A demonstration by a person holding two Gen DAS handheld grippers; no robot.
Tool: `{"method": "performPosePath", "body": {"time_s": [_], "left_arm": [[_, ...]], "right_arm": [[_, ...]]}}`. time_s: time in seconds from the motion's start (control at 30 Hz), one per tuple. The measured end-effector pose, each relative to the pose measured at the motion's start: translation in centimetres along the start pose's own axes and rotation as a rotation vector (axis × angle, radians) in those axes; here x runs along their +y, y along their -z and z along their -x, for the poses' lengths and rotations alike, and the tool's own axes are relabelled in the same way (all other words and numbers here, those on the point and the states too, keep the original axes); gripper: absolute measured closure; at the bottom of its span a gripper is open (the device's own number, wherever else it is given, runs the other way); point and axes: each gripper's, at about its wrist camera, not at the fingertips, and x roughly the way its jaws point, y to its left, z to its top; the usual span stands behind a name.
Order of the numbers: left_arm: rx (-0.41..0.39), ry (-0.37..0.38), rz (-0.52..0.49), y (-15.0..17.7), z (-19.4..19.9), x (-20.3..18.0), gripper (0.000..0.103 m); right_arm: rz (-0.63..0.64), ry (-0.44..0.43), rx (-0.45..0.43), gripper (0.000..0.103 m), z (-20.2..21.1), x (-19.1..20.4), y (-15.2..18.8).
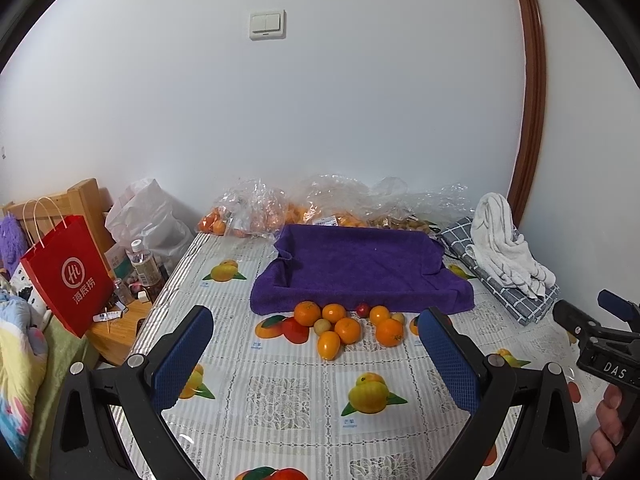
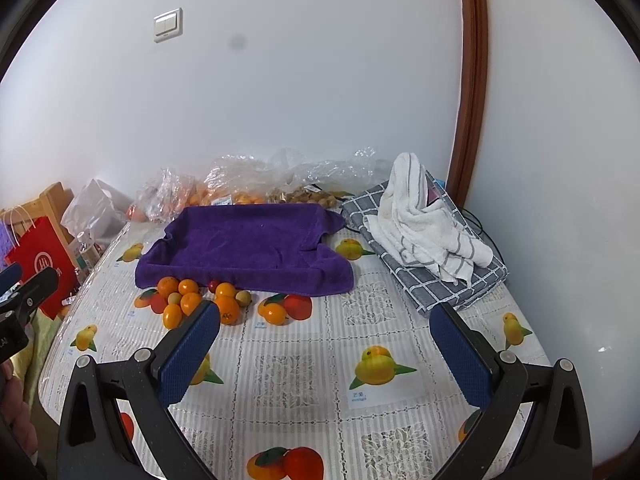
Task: Organize fruits
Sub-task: 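Grasp an orange with the right tool while the left tool grasps another orange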
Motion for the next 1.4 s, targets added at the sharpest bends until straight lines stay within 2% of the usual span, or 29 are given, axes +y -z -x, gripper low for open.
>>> {"method": "performPosePath", "body": {"time_s": [0.37, 0.5, 0.67, 0.77, 1.03, 1.17, 1.4], "left_arm": [[0.071, 0.014, 0.038, 2.6, -5.2, 3.1, 0.000], [0.111, 0.004, 0.037, 3.9, -7.8, 3.8, 0.000], [0.154, 0.010, 0.042, 5.1, -10.6, 4.9, 0.002], [0.168, -0.021, 0.028, 5.7, -12.2, 5.4, 0.002], [0.258, -0.017, 0.006, 7.3, -16.2, 6.7, 0.002], [0.284, -0.034, -0.004, 7.9, -17.3, 7.3, 0.003], [0.321, 0.005, -0.001, 8.9, -18.5, 7.7, 0.006]], "right_arm": [[0.040, -0.015, 0.057, 0.000, -6.4, 1.8, 1.5], [0.029, -0.059, 0.139, 0.009, -9.9, 2.2, 2.4], [0.005, -0.075, 0.175, 0.013, -13.0, 2.2, 3.4], [-0.017, -0.084, 0.196, 0.014, -14.7, 2.0, 3.7], [-0.047, -0.091, 0.223, 0.029, -18.2, 1.7, 4.0], [-0.051, -0.105, 0.247, 0.043, -19.7, 2.0, 3.7], [-0.021, -0.166, 0.250, 0.049, -21.0, 3.4, 3.5]]}}
